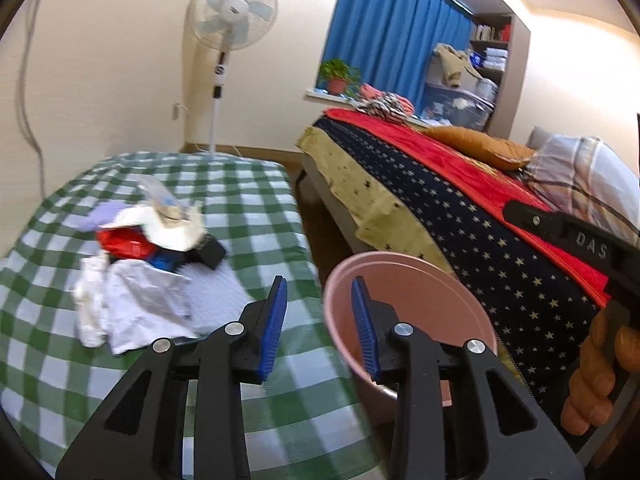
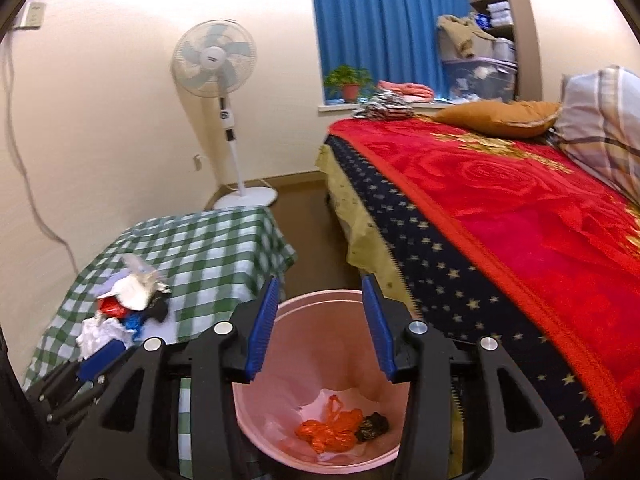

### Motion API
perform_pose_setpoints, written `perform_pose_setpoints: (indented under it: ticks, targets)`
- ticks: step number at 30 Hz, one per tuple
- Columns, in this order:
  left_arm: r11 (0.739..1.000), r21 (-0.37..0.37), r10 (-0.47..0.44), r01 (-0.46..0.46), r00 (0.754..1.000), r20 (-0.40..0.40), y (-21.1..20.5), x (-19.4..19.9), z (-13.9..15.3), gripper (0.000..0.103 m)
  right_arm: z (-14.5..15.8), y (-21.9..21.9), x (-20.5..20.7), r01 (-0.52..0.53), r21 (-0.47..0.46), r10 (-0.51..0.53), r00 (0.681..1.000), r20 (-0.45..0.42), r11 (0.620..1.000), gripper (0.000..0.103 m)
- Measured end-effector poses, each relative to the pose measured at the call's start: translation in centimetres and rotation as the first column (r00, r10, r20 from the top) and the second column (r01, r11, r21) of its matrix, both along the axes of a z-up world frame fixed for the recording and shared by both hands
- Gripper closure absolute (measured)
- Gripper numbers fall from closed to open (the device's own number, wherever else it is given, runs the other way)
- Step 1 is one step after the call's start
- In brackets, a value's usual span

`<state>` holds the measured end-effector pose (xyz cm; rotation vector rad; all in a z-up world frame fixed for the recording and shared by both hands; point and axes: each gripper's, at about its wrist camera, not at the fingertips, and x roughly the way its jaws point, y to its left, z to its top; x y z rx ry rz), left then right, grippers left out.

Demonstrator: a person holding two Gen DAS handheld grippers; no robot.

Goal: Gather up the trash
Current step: 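Open both tools to drop the items into the pink bin, then grasp a white tissue with the left tool while the right tool grasps crumpled white paper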

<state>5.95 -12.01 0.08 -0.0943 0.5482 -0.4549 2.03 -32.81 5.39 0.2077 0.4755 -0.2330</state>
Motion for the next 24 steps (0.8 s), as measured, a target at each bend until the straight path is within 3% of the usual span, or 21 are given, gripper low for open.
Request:
perform_pose_setpoints:
  ticks: [4, 11, 18, 24]
  targets:
    - [0.998, -0.004, 0.059, -0.059, 0.998, 0.017, 2.2, -0.1, 0.4, 0.070, -0.2, 1.6, 0.1, -0.057, 0.010, 0.057, 0.998, 0.010, 0.998, 0.069]
    - [0.981, 0.014, 0.195, -0.195, 0.980, 0.031, 6.1, 0.1, 0.4, 0.070, -0.3, 4.5, 0.7, -0.144, 0.053, 0.142, 0.989, 0.028, 0.988, 0.071]
    - [0.932, 0.029, 0.362, -0.362, 0.932, -0.008, 10.8, 0.9, -1.0, 0.070, -1.0, 7.8, 2.8, -0.227, 0.091, 0.226, 0.974, 0.025, 0.970, 0.071]
    - [0.909, 0.031, 0.417, -0.416, 0.908, -0.039, 12.7, 1.6, -1.9, 0.070, -1.8, 11.0, 4.9, -0.295, 0.102, 0.295, 0.955, 0.021, 0.950, 0.071]
